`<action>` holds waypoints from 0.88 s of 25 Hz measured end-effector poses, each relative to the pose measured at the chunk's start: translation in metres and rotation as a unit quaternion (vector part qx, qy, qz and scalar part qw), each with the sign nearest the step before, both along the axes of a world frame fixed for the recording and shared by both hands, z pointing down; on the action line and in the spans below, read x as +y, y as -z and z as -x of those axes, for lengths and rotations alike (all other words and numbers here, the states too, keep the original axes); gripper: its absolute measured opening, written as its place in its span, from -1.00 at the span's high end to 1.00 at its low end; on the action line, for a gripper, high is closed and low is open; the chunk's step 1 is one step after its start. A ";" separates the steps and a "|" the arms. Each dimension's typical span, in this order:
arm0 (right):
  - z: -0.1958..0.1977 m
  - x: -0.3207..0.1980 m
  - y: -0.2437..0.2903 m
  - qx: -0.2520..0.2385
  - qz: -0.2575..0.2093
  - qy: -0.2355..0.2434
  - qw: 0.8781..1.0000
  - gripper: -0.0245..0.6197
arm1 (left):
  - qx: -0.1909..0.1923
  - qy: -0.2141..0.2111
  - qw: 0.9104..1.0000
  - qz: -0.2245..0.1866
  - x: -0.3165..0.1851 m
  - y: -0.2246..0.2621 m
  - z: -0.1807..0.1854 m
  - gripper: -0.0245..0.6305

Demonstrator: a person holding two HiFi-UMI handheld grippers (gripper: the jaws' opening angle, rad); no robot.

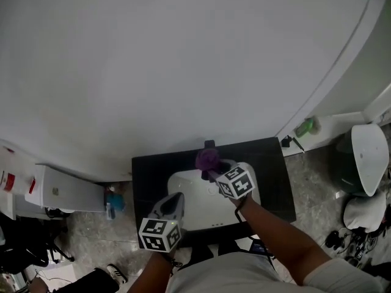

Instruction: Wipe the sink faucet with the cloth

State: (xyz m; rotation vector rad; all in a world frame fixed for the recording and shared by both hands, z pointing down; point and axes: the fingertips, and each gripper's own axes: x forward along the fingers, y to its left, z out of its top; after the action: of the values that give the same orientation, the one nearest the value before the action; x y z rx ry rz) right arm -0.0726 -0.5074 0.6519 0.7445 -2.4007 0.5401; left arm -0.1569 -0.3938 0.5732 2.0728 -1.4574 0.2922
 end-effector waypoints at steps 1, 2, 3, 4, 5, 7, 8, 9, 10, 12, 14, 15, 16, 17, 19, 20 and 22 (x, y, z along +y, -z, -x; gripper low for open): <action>-0.001 0.012 -0.001 -0.002 0.008 0.010 1.000 0.64 | 0.000 0.000 1.000 0.000 0.000 0.000 0.000 0.91; -0.001 0.015 0.004 -0.009 0.007 0.014 1.000 0.64 | -0.001 -0.001 1.000 -0.001 -0.001 0.001 0.000 0.91; -0.002 0.007 0.013 -0.018 -0.005 0.011 1.000 0.64 | -0.003 -0.004 1.000 -0.001 -0.003 0.002 -0.002 0.91; -0.003 -0.011 0.024 -0.026 -0.022 0.003 0.999 0.64 | -0.004 -0.006 1.000 -0.001 -0.004 0.004 -0.003 0.91; -0.004 -0.034 0.033 -0.029 -0.038 -0.008 0.999 0.64 | -0.006 -0.009 1.000 -0.002 -0.005 0.005 -0.005 0.90; 0.000 -0.078 0.037 -0.027 -0.041 -0.021 0.999 0.64 | -0.010 -0.012 1.000 -0.003 -0.007 0.008 -0.010 0.91; 0.003 -0.091 0.034 -0.022 -0.035 -0.021 0.999 0.64 | -0.013 -0.015 1.000 -0.004 -0.008 0.009 -0.012 0.90; 0.007 -0.095 0.030 -0.016 -0.031 -0.017 0.999 0.64 | -0.015 -0.017 1.000 -0.006 -0.010 0.010 -0.015 0.91; 0.010 -0.089 0.025 -0.011 -0.031 -0.008 0.999 0.64 | -0.016 -0.019 1.000 -0.007 -0.011 0.011 -0.018 0.90; 0.014 -0.050 0.015 -0.013 -0.036 0.016 0.999 0.65 | -0.015 -0.021 1.000 -0.010 -0.012 0.013 -0.022 0.91; 0.021 0.007 -0.001 -0.015 -0.019 0.043 0.999 0.65 | -0.011 -0.023 1.000 -0.011 -0.013 0.014 -0.022 0.91; 0.026 0.035 -0.013 -0.012 -0.003 0.059 0.998 0.65 | -0.009 -0.024 1.000 -0.011 -0.012 0.014 -0.021 0.90; 0.030 0.053 -0.024 -0.006 0.007 0.068 0.998 0.65 | -0.009 -0.026 1.000 -0.010 -0.011 0.014 -0.021 0.91; 0.031 0.059 -0.032 0.001 0.006 0.066 0.998 0.65 | -0.009 -0.027 1.000 -0.010 -0.010 0.015 -0.021 0.91; 0.026 0.034 -0.037 0.014 -0.012 0.036 0.999 0.65 | -0.013 -0.029 0.999 -0.011 -0.010 0.018 -0.021 0.90; 0.023 0.016 -0.038 0.023 -0.022 0.023 0.999 0.64 | -0.015 -0.029 0.999 -0.013 -0.011 0.019 -0.021 0.90; 0.020 -0.011 -0.044 0.032 -0.027 0.009 0.999 0.64 | -0.019 -0.031 0.999 -0.013 -0.011 0.018 -0.020 0.90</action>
State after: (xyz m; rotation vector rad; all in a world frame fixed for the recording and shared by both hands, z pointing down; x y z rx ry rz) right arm -0.0931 -0.5182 0.6961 0.7515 -2.3684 0.4380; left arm -0.1368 -0.4049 0.5550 2.1471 -1.4285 0.3386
